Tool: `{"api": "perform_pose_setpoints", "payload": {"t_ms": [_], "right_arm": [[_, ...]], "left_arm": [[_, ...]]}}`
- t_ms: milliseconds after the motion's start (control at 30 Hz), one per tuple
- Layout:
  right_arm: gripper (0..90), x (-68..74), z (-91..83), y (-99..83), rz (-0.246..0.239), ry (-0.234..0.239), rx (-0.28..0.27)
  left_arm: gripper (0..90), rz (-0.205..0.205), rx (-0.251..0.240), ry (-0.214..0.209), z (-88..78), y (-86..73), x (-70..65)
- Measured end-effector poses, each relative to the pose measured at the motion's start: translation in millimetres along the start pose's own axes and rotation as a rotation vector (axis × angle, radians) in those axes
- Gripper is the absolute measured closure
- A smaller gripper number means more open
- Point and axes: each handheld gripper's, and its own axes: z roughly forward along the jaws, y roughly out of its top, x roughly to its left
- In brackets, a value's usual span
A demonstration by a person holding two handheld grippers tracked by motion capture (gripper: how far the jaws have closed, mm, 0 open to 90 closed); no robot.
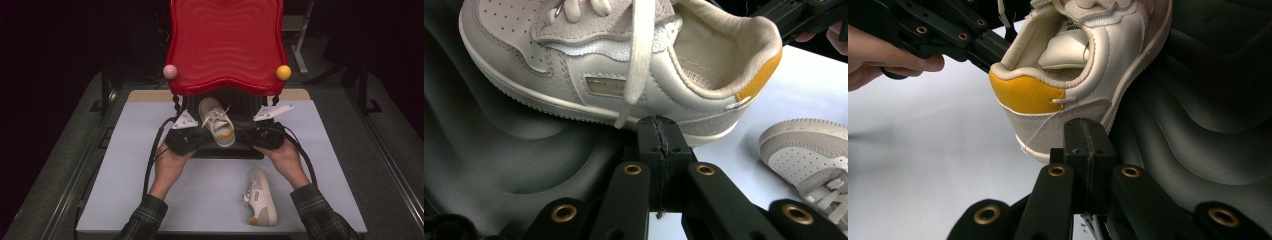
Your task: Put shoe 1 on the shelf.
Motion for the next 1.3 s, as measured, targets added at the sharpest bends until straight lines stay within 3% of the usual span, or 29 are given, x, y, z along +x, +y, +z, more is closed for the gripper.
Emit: {"api": "perform_pose_setpoints", "payload": {"t_ms": [133, 233, 367, 767, 900, 1100, 1200, 1267, 1300], "right_arm": [[89.8, 1.5, 1.0, 0.2, -0.001, 0.001, -0.006], [89.8, 3.7, 4.9, 1.3, -0.009, 0.015, -0.01], [89.8, 9.1, 15.6, 3.9, -0.01, 0.033, -0.018], [89.8, 16.4, 23.9, 9.9, -0.028, 0.054, -0.038], [89.8, 15.6, 22.5, 8.8, -0.022, 0.054, -0.033], [89.7, 14.7, 14.1, 4.7, -0.009, 0.055, -0.037], [89.6, 17.0, 7.7, -2.1, -0.009, 0.065, -0.019], [89.6, 18.7, 3.8, -5.6, -0.01, 0.071, -0.008], [89.7, 20.1, 1.5, -7.4, -0.005, 0.075, -0.003]], "left_arm": [[89.7, -0.005, -0.01, 0.022, -0.8, 0.4, -0.4], [89.7, -0.037, -0.036, 0.044, -4.2, 1.4, 3.3], [89.8, -0.07, -0.048, 0.103, -6.0, 3.9, 9.6], [89.7, -0.09, -0.07, 0.158, -6.2, 4.3, 14.0], [88.9, -0.088, -0.069, 0.139, -9.3, 3.0, 15.0], [88.8, -0.038, -0.053, 0.09, -26.1, -1.6, 3.3], [88.8, -0.011, -0.06, 0.023, -34.4, -4.8, -8.9], [89.2, -0.001, -0.057, 0.016, -34.6, -4.8, -12.1], [89.3, 0.001, -0.062, -0.007, -32.4, -3.7, -17.7]]}}
